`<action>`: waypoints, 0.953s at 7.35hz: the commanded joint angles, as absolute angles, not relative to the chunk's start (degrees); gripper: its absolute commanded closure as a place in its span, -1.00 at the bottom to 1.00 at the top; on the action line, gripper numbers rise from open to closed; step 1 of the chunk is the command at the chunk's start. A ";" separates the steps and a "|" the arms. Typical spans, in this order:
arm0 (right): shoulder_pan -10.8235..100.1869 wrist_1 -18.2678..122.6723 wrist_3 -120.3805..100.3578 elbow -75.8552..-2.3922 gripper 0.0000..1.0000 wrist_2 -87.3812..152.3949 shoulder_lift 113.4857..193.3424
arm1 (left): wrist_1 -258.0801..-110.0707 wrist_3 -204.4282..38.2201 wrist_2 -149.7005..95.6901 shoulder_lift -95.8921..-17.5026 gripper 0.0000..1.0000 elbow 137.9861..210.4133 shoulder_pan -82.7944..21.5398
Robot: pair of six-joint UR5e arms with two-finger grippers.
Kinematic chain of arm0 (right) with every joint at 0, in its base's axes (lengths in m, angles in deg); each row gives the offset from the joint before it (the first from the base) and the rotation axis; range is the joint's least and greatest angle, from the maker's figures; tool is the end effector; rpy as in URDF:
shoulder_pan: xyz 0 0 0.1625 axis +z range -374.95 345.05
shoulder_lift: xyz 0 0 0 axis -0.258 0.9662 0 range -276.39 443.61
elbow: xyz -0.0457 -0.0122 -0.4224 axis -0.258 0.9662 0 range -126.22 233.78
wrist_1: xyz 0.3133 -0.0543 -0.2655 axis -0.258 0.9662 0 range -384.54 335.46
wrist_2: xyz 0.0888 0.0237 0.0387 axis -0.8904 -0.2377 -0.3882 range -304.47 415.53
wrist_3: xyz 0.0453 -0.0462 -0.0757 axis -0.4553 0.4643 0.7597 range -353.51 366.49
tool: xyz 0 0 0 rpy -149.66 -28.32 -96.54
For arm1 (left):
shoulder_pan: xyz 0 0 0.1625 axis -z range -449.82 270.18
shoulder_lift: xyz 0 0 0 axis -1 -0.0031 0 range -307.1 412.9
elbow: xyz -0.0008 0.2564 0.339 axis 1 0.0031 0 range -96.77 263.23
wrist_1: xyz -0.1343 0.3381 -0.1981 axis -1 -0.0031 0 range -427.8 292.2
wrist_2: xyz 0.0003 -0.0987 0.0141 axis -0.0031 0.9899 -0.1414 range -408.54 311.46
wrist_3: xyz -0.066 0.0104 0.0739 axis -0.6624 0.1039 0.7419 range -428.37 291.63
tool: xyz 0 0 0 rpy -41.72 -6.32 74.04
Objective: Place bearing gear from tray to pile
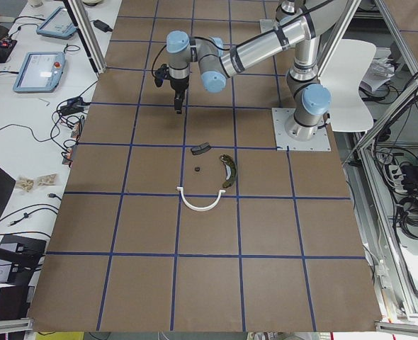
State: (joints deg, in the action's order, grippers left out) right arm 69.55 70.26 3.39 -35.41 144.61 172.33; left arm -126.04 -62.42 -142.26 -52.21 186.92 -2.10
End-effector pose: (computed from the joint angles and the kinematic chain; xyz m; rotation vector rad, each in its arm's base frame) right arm 0.0856 -0.5192 0.4924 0.2332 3.1162 -0.1189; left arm -0.1045 -0.5638 0.2898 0.0958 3.0709 -0.0719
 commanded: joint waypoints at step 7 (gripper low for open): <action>75.37 68.08 -2.78 -35.16 -1.00 144.66 174.23 | -121.58 -91.03 -137.74 -71.36 -1.00 171.84 20.38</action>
